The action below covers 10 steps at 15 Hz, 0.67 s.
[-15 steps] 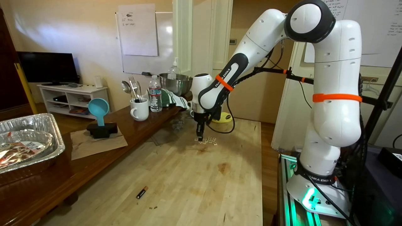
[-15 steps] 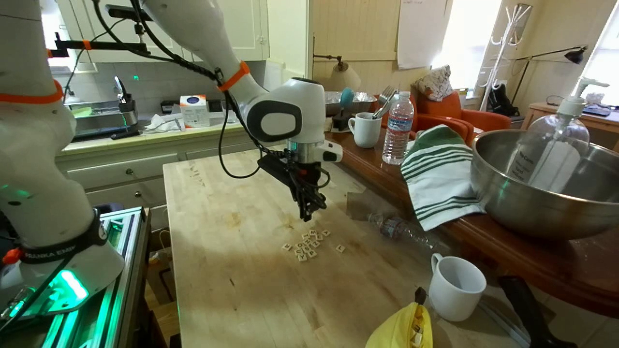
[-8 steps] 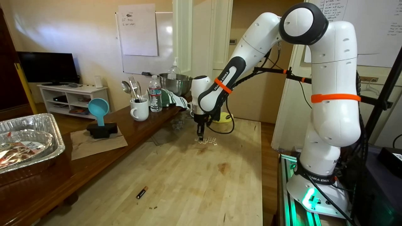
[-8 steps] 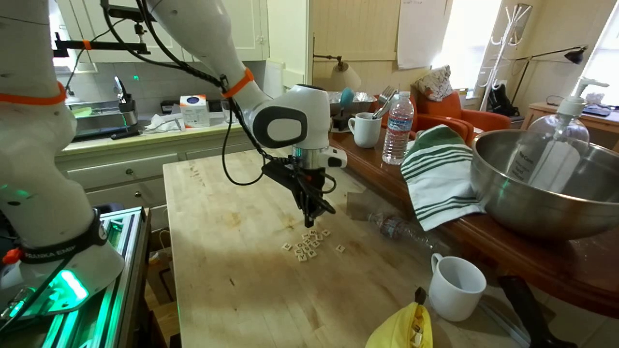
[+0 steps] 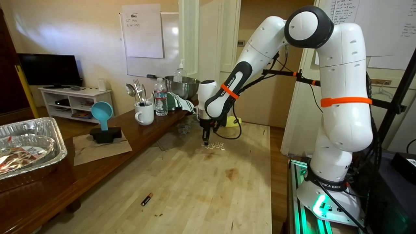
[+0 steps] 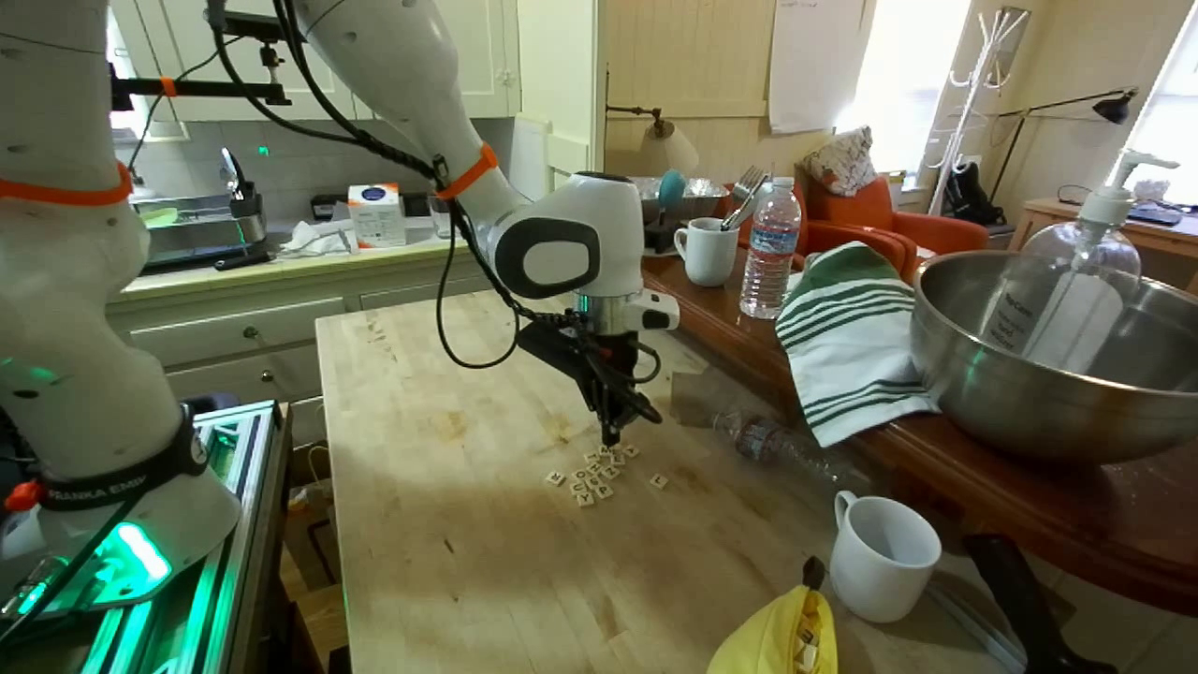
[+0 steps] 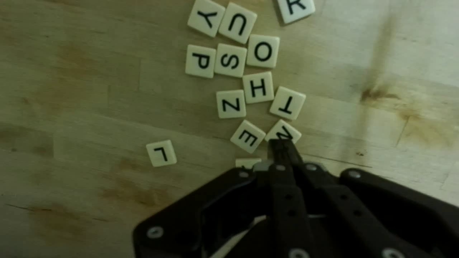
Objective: Move the letter tiles to the left
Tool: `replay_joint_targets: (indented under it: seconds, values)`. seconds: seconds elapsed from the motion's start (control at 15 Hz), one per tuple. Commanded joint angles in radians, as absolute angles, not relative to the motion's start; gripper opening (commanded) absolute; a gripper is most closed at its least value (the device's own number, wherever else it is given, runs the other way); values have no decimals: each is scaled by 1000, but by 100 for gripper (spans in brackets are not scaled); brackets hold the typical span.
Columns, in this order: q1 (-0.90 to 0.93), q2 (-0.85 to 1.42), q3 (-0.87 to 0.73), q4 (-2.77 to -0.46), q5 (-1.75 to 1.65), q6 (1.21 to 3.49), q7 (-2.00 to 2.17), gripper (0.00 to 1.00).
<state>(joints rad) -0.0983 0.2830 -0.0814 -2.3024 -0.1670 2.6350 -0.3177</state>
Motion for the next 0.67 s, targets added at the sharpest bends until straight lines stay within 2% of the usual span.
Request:
replay_joint_targets:
  seconds: [0.0,0.6]
  values:
    - [-113,323,-77,-2294,-172,2685,-317,0]
    - [-118,319,-29,-2328,-86,2722,-301,0]
